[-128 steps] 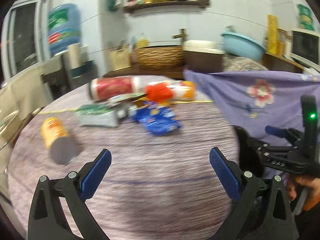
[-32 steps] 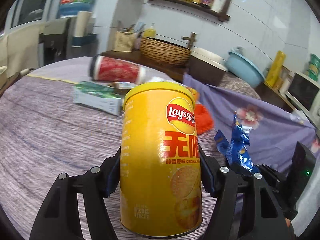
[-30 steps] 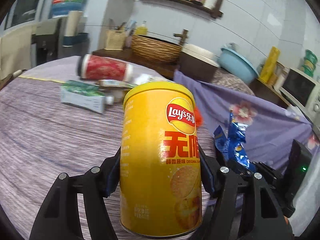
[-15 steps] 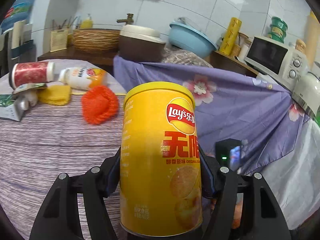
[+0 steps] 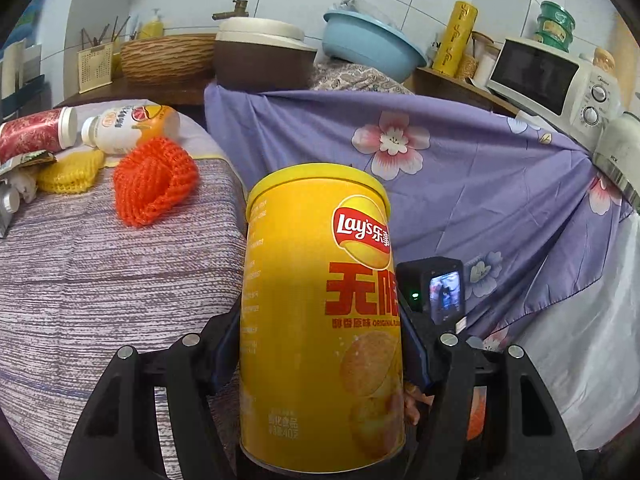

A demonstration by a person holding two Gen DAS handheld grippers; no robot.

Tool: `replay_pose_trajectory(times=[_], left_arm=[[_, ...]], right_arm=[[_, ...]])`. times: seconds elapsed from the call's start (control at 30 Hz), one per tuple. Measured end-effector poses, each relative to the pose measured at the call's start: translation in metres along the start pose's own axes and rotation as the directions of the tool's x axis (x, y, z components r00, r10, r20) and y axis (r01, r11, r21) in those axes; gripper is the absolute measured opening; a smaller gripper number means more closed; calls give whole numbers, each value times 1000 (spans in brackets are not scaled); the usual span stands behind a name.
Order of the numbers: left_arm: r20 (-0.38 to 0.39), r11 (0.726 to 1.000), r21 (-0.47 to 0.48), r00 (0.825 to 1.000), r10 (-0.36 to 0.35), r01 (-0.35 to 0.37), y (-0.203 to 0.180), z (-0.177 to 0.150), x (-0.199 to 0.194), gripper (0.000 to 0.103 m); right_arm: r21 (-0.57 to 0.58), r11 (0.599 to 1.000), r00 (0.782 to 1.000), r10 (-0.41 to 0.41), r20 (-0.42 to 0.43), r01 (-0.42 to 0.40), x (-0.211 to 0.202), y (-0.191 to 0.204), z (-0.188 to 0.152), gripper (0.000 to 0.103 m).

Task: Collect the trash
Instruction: 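Drop the blue chip bag into the bin with the right tool while the left lifts the can, then lower the yellow Lay's can into the bin and open the left tool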

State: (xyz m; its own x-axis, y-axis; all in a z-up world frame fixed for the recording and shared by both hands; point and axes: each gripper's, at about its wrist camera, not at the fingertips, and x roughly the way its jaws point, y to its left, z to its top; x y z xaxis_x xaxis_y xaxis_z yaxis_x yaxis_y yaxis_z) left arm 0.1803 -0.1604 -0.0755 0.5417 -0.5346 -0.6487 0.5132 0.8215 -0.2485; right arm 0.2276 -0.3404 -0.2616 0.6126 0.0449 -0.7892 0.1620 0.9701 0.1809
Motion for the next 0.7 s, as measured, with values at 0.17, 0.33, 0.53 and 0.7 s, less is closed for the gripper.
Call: replay_pose_trajectory(times=[0.17,0.33,0.53,0.7], left_arm=[[-59,1000,13,998,-11,11,-5,-3,24,66],[-116,999,42,993,4,1,-11,-7,56,66],[-184,996,87,983,23,-6,-21,-15,100,66],[-227,991,130,973,38,-8,-32,-21,136,66]], right_arm=[[10,999,998,-40,53,39,-30,-9,-4,67],[33,993,987,-113,111,110,-63,-28,-7,68],[122,981,974,-167,151,149,-96,-60,-10,68],[172,972,965,-190,179,160,-120,-79,-14,69]])
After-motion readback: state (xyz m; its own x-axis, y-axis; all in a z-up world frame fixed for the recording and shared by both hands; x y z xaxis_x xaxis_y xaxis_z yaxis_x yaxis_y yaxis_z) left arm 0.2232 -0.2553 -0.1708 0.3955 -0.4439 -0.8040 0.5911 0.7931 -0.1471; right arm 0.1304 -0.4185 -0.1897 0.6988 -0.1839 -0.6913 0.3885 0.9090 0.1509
